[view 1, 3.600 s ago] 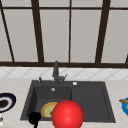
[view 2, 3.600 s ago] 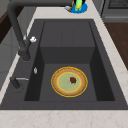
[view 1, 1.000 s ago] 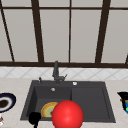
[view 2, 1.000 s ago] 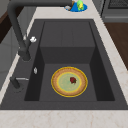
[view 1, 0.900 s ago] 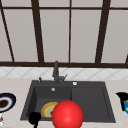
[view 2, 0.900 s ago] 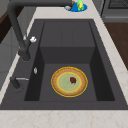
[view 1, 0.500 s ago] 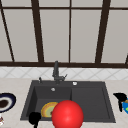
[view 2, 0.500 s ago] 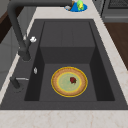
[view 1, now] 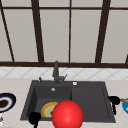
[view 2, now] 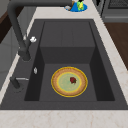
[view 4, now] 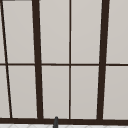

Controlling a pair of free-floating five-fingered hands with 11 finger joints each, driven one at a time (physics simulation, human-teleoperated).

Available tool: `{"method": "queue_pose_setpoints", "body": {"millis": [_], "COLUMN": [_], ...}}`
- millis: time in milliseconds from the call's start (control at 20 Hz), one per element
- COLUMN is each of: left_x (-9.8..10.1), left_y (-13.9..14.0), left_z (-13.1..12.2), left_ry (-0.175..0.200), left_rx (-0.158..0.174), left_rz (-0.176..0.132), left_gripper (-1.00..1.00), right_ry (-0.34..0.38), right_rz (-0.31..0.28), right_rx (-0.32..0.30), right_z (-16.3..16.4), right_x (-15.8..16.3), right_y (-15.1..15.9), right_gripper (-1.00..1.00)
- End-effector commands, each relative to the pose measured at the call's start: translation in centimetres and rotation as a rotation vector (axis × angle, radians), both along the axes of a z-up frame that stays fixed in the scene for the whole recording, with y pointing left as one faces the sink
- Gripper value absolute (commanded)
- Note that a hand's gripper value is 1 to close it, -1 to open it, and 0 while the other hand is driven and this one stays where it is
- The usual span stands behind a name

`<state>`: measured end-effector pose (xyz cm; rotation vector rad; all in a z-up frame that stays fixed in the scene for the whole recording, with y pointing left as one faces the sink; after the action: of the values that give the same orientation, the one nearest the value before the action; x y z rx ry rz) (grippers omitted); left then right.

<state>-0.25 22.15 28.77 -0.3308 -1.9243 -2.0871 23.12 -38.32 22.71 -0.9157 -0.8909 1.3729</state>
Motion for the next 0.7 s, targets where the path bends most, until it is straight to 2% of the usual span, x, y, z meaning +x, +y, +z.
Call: {"method": "queue_pose_setpoints", "body": {"millis": [0,200,400,650], "left_x": [0.0,0.0,0.0,0.0], "left_y": [0.0,0.0,0.0,0.0], "left_z": [0.0,0.0,0.0,0.0], "left_ry": [0.000,0.000,0.000,0.000], "left_rx": [0.000,0.000,0.000,0.000], "left_rz": [0.000,0.000,0.000,0.000], "left_gripper": [0.00,0.00,0.00,0.00], "right_ry": [0.000,0.002,-0.013,-0.009], "right_rz": [0.047,0.045,0.051,0.049], "right_rx": [-0.013,-0.014,-0.053,-0.002], "right_z": [-1.0,-1.1,0.0,-0.2], "right_x": [-0.3,-0.3,-0.4,-0.7], "right_y": [2.6,5.2,6.8,7.7], "right_gripper": [-1.00,-1.00,-1.00,-1.00]}}
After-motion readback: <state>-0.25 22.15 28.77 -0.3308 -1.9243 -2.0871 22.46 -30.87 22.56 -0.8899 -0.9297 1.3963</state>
